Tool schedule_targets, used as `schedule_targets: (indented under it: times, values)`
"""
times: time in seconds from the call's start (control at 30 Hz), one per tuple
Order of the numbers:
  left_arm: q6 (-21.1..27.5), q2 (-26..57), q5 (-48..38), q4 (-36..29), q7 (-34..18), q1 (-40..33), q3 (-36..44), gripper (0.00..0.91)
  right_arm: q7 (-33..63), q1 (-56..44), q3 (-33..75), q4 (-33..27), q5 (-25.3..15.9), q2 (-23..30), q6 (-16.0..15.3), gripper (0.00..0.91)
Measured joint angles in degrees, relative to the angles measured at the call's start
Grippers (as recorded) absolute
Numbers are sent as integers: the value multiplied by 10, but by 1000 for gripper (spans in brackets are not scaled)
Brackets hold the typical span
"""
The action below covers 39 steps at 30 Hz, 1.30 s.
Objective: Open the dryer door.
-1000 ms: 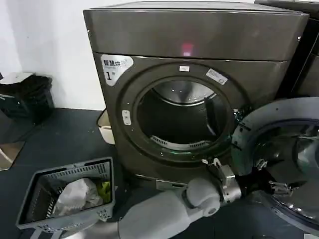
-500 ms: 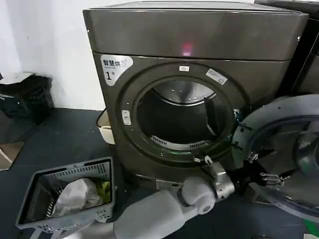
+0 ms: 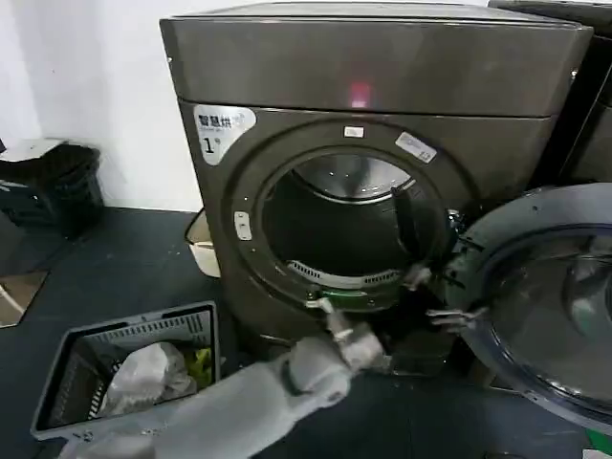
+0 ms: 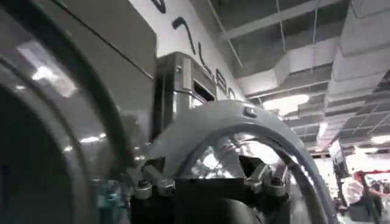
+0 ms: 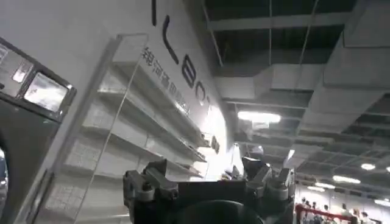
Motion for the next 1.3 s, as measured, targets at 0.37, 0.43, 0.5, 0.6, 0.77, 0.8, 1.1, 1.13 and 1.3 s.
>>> schedule_targets:
  times: [0.37,0.43,0.5,0.6,0.77,0.8,1.1,1.13,1.3]
  values:
    - [40,175,-10,-66,-3,44,-42,907,18,6,45,13,-11,-11,-2,907]
    - [68,217,-9,-78,0,57,-54,907,21,9,53,11,-22,-13,-1,907]
    - [86,258,-6,-87,14,73,-68,907,22,12,58,9,-35,-14,2,907]
    - [101,312,0,-90,35,98,-93,907,22,16,59,6,-44,-15,6,907]
    - [124,398,1,-75,92,137,-140,907,20,21,55,3,-40,-28,-2,907]
    - [130,411,11,-71,98,143,-150,907,20,21,52,1,-38,-30,-6,907]
    - [155,531,77,-30,157,200,-234,907,17,29,32,-6,-40,-47,-4,907]
    - [157,542,84,-28,160,204,-237,907,17,31,30,-5,-40,-48,-3,907]
    - [162,604,126,-17,178,226,-240,907,16,33,20,-10,-41,-52,2,907]
